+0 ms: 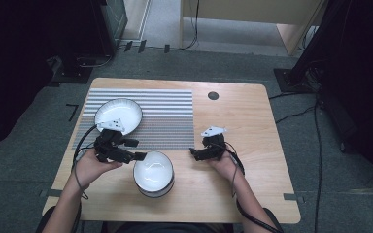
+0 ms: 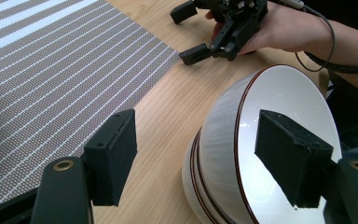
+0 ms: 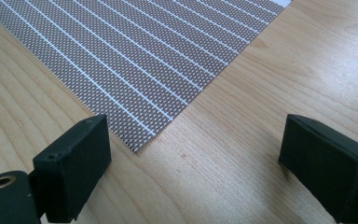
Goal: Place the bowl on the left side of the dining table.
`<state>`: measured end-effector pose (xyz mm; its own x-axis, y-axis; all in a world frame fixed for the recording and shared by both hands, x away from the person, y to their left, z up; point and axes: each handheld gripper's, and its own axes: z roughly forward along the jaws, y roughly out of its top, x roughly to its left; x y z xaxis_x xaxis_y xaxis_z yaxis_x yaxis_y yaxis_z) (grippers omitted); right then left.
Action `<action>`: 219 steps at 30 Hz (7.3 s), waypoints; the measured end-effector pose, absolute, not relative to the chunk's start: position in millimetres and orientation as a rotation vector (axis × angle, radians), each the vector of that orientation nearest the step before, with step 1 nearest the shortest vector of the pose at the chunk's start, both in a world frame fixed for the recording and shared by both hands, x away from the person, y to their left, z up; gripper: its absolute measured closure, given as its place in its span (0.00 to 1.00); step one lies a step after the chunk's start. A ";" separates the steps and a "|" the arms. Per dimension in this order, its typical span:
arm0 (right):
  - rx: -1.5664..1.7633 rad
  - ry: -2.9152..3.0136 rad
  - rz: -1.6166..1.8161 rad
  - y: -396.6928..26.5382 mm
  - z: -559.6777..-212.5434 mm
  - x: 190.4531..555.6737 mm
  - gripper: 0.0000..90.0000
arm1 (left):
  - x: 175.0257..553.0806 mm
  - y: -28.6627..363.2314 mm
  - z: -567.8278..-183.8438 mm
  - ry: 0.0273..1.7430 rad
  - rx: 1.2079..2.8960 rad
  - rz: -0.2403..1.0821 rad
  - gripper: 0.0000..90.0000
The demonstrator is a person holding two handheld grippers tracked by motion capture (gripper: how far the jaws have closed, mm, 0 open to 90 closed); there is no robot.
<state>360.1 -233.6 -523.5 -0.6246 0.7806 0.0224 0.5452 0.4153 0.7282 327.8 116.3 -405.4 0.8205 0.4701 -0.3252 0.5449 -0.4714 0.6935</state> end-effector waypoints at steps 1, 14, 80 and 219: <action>1.146 2.355 1.033 -233.6 -523.5 360.1 0.09 | 328.6 115.3 -406.9 0.749 2.147 -0.128 0.32; 1.147 2.355 1.033 -233.6 -523.5 360.0 0.09 | 328.6 109.7 -412.1 0.737 2.162 -0.131 0.34; 1.147 2.353 1.030 -233.3 -523.5 360.4 0.09 | 328.8 85.9 -439.0 0.736 2.187 -0.219 0.87; 1.152 2.349 1.031 -233.0 -523.5 360.5 0.09 | 352.5 193.3 -417.3 1.043 2.026 -0.171 0.84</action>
